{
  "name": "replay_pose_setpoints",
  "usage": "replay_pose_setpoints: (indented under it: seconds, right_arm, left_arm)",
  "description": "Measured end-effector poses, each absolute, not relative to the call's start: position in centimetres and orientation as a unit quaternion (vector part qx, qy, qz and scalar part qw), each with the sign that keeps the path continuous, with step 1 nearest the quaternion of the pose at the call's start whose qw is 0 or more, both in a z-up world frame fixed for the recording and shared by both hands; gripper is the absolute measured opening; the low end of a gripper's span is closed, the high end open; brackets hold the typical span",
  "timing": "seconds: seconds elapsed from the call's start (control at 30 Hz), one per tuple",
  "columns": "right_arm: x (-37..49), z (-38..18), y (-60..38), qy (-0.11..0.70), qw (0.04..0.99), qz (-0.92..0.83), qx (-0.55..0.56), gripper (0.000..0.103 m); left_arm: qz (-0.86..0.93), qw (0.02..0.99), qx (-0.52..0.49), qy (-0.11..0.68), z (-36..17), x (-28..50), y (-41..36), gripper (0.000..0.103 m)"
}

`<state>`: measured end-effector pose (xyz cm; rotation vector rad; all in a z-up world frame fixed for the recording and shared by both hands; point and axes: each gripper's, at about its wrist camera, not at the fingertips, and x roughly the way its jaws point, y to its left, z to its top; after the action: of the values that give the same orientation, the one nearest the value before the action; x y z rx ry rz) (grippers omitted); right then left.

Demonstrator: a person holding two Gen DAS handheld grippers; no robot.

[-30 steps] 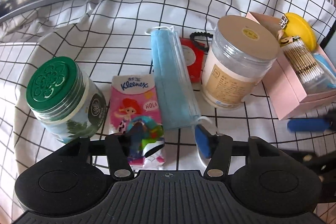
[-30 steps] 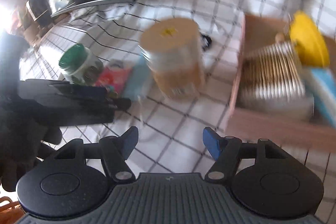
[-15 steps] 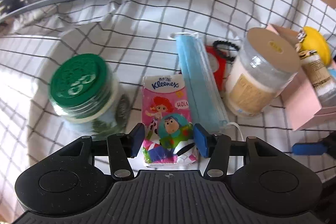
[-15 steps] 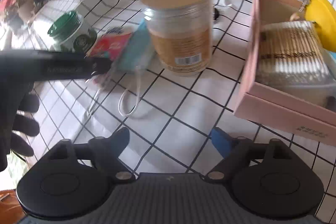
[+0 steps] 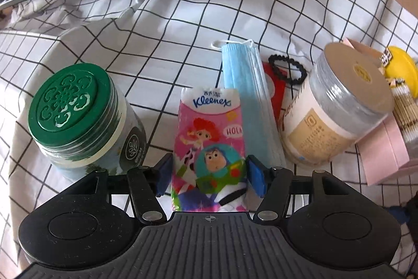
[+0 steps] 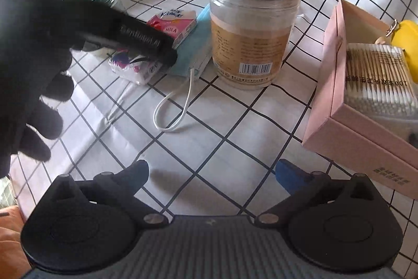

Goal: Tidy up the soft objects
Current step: 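Grasp the blue face mask with the right tool while the left holds the tissue pack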

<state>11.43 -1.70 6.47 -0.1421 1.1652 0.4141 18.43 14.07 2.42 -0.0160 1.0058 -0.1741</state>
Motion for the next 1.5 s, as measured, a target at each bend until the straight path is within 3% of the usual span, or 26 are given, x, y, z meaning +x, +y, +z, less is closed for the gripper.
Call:
replay_pose_setpoints:
  seconds: [0.33, 0.4, 0.5, 0.87, 0.97, 1.03, 1.1, 1.17, 1.2, 1.5]
  right_arm:
    - [11.2, 6.4, -1.7, 0.541, 0.814, 0.199, -0.070, 0.103]
    - [11.4, 6.5, -1.8, 0.544, 0.811, 0.202, -0.072, 0.102]
    - [11.6, 7.5, -1.8, 0.536, 0.818, 0.190, -0.083, 0.094]
    - [16.0, 20.3, 2.4, 0.424, 0.876, 0.194, -0.125, 0.091]
    - [22.5, 22.0, 4.2, 0.499, 0.839, 0.202, -0.085, 0.089]
    - [27.0, 20.9, 5.2, 0.567, 0.795, 0.209, -0.049, 0.088]
    - [31.0, 18.6, 6.2, 0.624, 0.759, 0.186, -0.030, 0.081]
    - [34.1, 15.7, 7.4, 0.663, 0.730, 0.157, -0.057, 0.056]
    - [34.9, 14.4, 7.9, 0.677, 0.718, 0.145, -0.072, 0.052]
    - [37.4, 5.6, 9.7, 0.751, 0.639, 0.110, -0.129, 0.051]
  left_arm:
    - [-0.070, 0.878, 0.001, 0.474, 2.2, 18.7, 13.4, 0.064]
    - [-0.078, 0.879, 0.026, 0.470, 2.2, 18.2, 13.1, 0.057]
    - [-0.095, 0.873, -0.021, 0.478, 2.7, 17.4, 14.6, 0.051]
    - [-0.127, 0.872, -0.086, 0.465, 6.3, 12.8, 20.9, 0.048]
    - [-0.141, 0.869, -0.108, 0.463, 6.9, 12.2, 22.0, 0.048]
    - [-0.148, 0.870, -0.115, 0.456, 7.1, 11.7, 22.4, 0.048]
    - [-0.150, 0.872, -0.121, 0.449, 7.3, 11.2, 22.9, 0.048]
    - [-0.147, 0.874, -0.129, 0.445, 7.1, 10.9, 23.5, 0.048]
    - [-0.144, 0.874, -0.133, 0.445, 7.0, 10.8, 23.9, 0.049]
    - [-0.111, 0.859, -0.169, 0.470, 4.5, 8.9, 26.6, 0.049]
